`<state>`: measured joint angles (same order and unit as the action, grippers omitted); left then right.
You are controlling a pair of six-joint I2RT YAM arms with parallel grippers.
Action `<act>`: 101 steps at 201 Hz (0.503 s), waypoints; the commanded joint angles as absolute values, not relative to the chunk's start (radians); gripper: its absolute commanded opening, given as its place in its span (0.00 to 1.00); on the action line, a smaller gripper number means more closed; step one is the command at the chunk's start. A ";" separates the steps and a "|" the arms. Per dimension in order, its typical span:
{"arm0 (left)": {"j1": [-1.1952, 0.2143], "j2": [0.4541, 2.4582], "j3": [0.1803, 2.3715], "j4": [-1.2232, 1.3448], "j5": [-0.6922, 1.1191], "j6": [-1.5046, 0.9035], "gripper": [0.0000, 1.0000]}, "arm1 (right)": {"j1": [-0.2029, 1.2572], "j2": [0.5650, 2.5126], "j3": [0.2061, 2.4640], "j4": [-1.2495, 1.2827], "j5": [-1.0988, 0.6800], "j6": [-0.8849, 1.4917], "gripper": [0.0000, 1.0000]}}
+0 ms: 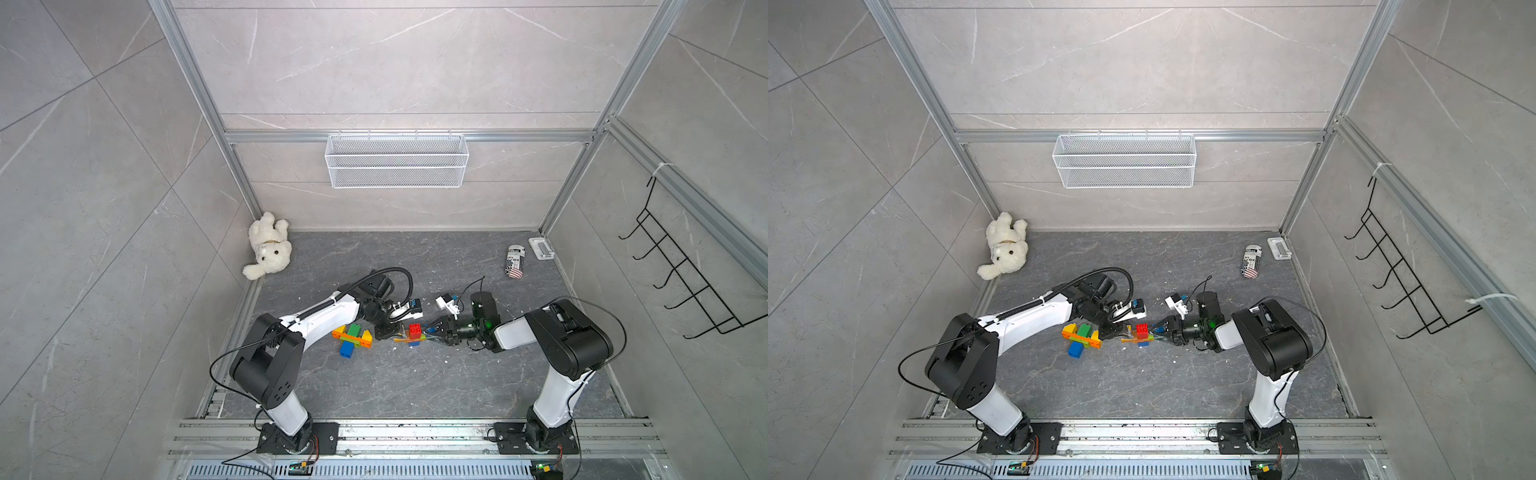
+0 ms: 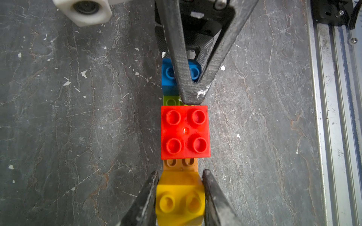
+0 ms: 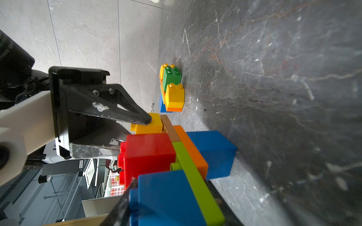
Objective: Assemble a fork with lego
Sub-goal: Assemble the lego brick with the lego brick.
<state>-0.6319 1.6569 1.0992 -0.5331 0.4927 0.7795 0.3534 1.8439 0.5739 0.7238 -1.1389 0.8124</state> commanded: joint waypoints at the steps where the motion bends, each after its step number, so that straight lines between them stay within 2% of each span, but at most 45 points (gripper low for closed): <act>1: -0.643 1.681 1.054 -0.650 0.505 0.755 0.00 | 0.346 1.902 0.534 0.574 -1.022 0.816 0.43; 49: -0.645 1.736 1.077 -0.756 0.447 0.789 0.00 | 0.346 1.912 0.534 0.577 -1.014 0.821 0.42; 101: -0.655 1.796 1.060 -0.755 0.405 0.806 0.00 | 0.346 1.905 0.533 0.585 -1.014 0.829 0.42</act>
<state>-0.6300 1.7016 1.1465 -0.5907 0.4862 0.7776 0.3527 1.8450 0.5739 0.7265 -1.1362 0.8280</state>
